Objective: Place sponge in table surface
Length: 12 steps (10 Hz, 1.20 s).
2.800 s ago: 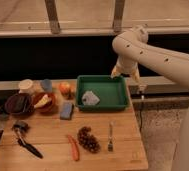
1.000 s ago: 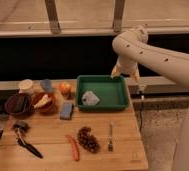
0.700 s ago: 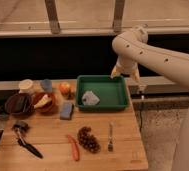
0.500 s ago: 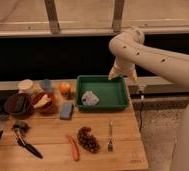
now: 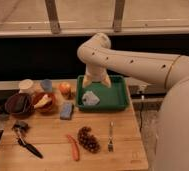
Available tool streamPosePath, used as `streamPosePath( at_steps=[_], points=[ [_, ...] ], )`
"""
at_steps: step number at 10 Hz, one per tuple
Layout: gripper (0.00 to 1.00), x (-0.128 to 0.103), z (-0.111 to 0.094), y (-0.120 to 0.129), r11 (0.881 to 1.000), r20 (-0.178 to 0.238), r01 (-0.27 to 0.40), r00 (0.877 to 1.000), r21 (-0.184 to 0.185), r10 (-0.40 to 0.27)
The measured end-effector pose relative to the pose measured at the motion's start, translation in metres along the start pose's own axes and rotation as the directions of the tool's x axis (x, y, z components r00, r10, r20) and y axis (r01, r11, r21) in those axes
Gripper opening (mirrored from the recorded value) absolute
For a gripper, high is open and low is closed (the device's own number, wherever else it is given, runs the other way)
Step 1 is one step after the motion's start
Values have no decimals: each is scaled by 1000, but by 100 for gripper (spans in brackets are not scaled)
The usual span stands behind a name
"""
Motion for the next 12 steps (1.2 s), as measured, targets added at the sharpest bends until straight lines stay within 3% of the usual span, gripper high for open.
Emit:
streamPosePath(
  at_steps=[2,3,9,12],
  points=[
    [74,10,-2,55,990,-1,104,994,-96,-105],
    [74,14,-3,67,984,1,132,991,-118,-132],
    [74,15,2,66,984,-16,148,988,-101,-151],
    [74,29,24,114,957,-61,268,959,-113,-276]
  ],
)
